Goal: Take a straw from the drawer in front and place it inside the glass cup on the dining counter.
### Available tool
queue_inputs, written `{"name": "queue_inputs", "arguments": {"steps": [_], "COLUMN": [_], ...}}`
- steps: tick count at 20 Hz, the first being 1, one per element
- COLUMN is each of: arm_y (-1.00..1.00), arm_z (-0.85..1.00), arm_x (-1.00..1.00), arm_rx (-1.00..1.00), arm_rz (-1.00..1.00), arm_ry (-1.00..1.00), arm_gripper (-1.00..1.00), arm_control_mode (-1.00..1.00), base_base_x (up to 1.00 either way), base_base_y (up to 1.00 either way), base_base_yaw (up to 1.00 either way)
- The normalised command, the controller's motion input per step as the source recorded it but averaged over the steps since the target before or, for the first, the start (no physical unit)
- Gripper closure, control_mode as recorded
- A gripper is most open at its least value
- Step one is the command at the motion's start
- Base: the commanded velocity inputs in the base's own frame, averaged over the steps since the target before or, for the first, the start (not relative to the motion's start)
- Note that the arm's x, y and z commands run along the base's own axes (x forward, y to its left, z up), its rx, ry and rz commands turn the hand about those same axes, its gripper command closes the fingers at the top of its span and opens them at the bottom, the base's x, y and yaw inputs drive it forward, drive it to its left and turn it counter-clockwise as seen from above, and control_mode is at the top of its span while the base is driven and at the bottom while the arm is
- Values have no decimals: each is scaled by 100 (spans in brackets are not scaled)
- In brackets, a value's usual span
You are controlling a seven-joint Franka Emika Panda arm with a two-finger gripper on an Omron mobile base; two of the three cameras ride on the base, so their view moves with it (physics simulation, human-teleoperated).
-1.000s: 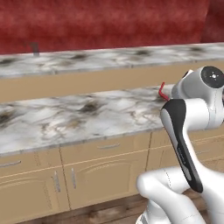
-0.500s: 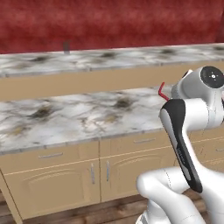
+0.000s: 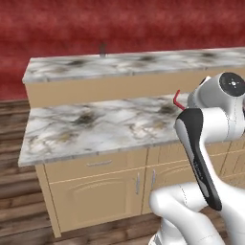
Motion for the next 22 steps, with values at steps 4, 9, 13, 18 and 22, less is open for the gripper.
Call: {"name": "queue_inputs", "arguments": {"steps": [4,9,13,18,22], "arm_y": [0,0,0,0,0], "arm_z": [0,0,0,0,0], "arm_x": [0,0,0,0,0], "arm_rx": [0,0,0,0,0], "arm_rz": [0,0,0,0,0], "arm_ry": [0,0,0,0,0], "arm_gripper": [100,100,100,100,100], "arm_control_mode": [100,100,100,100,100], "base_base_x": [0,3,9,17,22], "base_base_y": [91,88,85,86,87], "base_base_yaw": [0,0,0,-1,-9]}}
